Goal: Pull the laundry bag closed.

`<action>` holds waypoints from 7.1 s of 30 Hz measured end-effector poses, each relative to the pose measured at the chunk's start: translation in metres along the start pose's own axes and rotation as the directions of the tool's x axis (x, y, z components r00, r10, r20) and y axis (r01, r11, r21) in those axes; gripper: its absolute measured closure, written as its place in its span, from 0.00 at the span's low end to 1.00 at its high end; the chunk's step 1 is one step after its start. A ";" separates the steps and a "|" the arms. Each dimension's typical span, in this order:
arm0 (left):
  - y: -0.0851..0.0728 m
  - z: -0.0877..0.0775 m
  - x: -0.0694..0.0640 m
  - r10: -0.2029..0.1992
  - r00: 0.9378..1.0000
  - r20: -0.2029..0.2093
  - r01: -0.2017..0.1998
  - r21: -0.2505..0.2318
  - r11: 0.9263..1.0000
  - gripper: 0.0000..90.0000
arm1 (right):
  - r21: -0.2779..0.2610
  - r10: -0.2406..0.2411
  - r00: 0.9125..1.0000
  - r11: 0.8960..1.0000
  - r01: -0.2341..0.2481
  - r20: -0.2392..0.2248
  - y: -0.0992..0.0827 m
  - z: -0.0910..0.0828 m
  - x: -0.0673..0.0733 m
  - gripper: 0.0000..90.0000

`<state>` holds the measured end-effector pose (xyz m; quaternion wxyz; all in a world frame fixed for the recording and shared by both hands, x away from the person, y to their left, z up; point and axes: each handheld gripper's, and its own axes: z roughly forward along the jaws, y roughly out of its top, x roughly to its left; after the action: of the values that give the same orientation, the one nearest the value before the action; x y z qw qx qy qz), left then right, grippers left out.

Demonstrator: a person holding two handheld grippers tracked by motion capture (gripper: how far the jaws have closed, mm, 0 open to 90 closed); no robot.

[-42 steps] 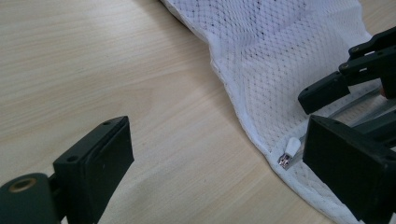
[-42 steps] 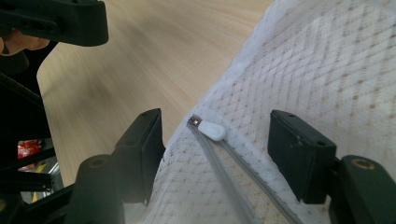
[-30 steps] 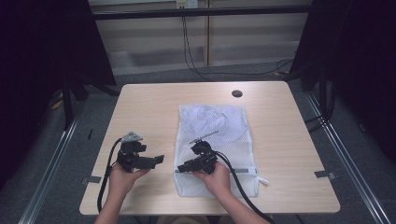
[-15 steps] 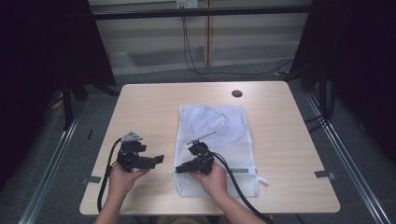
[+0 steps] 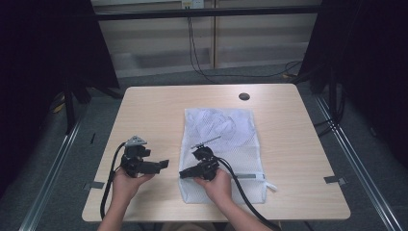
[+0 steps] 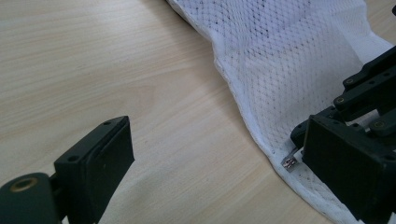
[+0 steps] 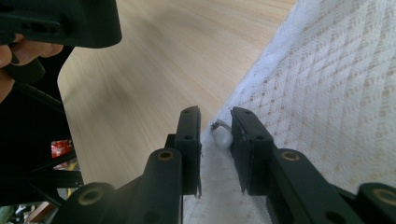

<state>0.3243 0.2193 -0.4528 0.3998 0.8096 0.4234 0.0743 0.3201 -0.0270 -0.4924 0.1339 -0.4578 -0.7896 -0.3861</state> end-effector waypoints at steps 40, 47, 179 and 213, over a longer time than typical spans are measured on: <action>0.000 0.006 -0.009 -0.040 0.990 0.134 0.038 0.013 0.999 0.13 | -0.049 0.076 0.994 0.996 -0.080 -0.075 0.003 -0.021 -0.009 0.96; -0.002 0.011 -0.007 -0.090 0.982 0.168 0.084 0.046 0.995 0.14 | -0.063 0.084 0.992 0.994 -0.090 -0.092 0.003 -0.027 -0.010 0.96; 0.000 0.042 -0.036 -0.148 0.913 0.380 0.099 0.146 0.984 0.98 | -0.138 0.031 0.998 0.990 -0.039 -0.062 0.003 -0.058 -0.012 0.97; 0.001 0.042 -0.037 -0.152 0.912 0.380 0.099 0.154 0.983 0.98 | -0.133 0.037 0.998 0.990 -0.044 -0.052 -0.003 -0.064 -0.019 0.97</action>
<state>0.3202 0.1669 -0.4720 0.4260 0.8036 0.3904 -0.1423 0.3187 -0.0868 -0.4623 0.1304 -0.4720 -0.7488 -0.4465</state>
